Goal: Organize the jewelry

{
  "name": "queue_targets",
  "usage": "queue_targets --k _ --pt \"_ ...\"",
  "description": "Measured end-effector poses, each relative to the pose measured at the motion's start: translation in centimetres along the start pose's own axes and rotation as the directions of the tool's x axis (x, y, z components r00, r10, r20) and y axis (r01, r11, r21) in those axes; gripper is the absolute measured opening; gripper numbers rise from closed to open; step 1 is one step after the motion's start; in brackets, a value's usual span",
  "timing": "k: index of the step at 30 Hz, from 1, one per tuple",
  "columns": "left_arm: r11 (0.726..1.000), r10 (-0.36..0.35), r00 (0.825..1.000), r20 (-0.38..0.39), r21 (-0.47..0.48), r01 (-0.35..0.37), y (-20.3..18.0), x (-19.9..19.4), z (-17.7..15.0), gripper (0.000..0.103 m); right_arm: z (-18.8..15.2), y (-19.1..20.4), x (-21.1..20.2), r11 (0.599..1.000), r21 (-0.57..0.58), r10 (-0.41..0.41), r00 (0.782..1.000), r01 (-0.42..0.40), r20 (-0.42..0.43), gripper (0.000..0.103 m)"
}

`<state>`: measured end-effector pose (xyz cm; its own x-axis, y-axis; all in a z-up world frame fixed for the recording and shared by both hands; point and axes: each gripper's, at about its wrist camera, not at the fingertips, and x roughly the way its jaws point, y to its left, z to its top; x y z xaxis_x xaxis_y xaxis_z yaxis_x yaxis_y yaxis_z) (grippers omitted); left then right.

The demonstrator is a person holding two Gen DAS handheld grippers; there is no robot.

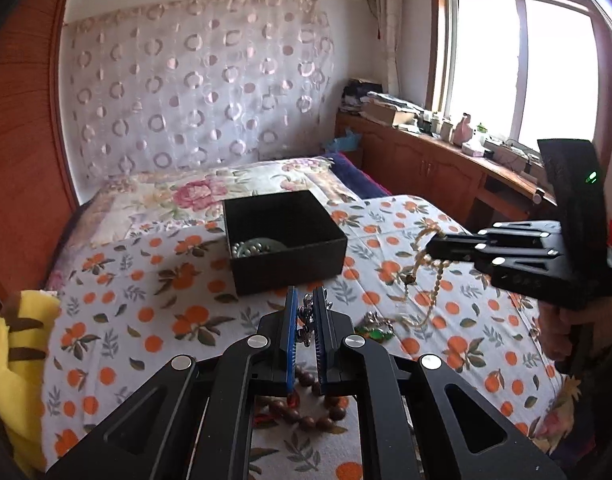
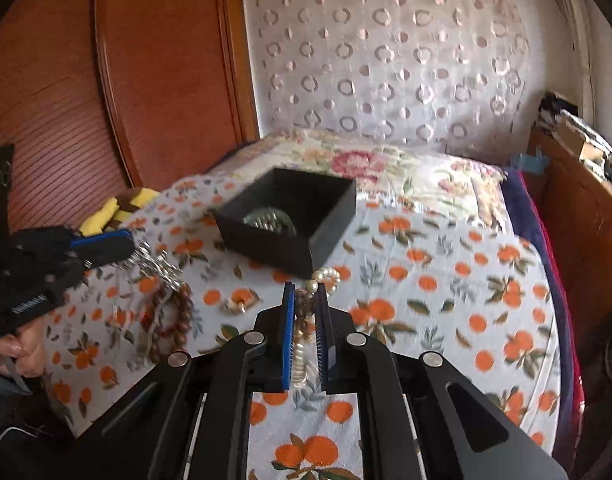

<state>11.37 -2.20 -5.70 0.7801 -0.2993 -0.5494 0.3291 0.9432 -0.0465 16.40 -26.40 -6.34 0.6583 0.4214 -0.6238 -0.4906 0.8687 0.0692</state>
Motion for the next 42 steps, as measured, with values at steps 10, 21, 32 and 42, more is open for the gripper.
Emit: queue_targets --k 10,21,32,42 --pt "0.999 0.038 0.999 0.039 -0.003 -0.038 1.1 0.1 1.9 0.007 2.9 0.7 -1.1 0.999 -0.032 0.009 0.999 -0.008 0.038 0.011" --pt "0.999 0.041 0.997 0.069 -0.03 -0.039 3.1 2.1 5.8 0.007 6.6 0.6 -0.5 0.997 -0.062 0.037 0.997 -0.034 0.06 0.011" --pt "0.998 0.047 0.998 0.042 -0.041 -0.045 4.7 8.8 8.9 0.007 10.6 -0.6 2.5 0.995 -0.077 0.069 0.996 -0.064 0.056 0.011" --pt "0.998 0.015 1.0 0.011 -0.064 -0.015 6.1 13.5 9.3 0.007 13.1 -1.4 5.6 0.992 -0.078 0.103 0.993 -0.099 0.053 0.011"
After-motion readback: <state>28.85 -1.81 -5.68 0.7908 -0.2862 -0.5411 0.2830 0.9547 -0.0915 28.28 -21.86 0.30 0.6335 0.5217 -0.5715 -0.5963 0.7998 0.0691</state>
